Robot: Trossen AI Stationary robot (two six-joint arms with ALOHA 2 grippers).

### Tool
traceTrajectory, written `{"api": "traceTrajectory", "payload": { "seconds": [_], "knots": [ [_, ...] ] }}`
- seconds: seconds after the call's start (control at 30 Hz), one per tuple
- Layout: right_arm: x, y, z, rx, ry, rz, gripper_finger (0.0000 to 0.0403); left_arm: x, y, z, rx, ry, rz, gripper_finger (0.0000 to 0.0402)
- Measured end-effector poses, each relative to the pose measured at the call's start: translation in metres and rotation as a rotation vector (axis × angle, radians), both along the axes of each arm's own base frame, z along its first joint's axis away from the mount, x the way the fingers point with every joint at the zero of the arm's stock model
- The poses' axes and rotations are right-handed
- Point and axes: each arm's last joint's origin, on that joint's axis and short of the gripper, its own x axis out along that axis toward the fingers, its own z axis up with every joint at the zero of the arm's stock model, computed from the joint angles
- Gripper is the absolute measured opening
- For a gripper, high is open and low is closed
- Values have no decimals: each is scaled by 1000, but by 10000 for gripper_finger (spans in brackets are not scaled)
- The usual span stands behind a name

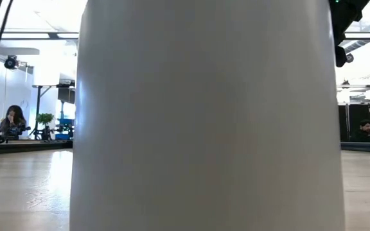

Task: Pick and placing Produce into tupperware
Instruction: Put the strawberry into the transparent bin

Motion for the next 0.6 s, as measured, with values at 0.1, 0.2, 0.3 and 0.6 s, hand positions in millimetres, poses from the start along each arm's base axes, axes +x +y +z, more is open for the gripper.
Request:
{"api": "traceTrajectory", "payload": {
  "seconds": [0.1,0.2,0.3,0.6],
  "knots": [
    [0,0,0,-8,5,11,228,-16,2,7,132,106,59,273],
    [0,0,0,-11,7,14,228,-35,3,14,291,197,63,275],
    [0,0,-2,-14,12,15,228,-49,3,17,408,256,20,275],
    [-1,0,-7,-23,28,14,228,-62,17,-20,439,349,14,275]
  ]
}}
